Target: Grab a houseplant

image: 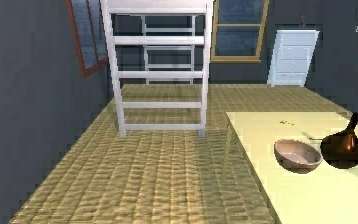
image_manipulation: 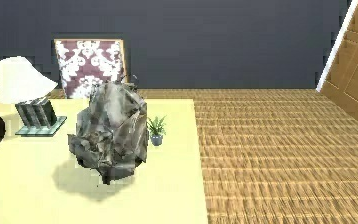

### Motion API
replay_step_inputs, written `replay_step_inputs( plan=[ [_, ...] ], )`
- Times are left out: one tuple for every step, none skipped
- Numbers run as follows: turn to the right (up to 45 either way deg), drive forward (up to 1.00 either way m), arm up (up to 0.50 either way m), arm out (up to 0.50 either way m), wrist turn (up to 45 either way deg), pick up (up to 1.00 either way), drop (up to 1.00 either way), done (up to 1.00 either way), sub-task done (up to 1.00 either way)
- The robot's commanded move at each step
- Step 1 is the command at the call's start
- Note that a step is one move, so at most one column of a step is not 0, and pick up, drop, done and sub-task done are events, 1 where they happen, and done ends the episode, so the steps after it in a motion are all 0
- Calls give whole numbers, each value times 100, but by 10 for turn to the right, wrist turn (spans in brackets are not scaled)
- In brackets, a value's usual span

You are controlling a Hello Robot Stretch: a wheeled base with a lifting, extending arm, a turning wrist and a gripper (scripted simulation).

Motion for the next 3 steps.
replay_step_inputs(
  plan=[
    [0,0,50,0,0,0,0,0,0],
    [0,0,32,0,0,0,0,0,0],
    [0,0,0,48,0,0,0,0,0]
  ],
)
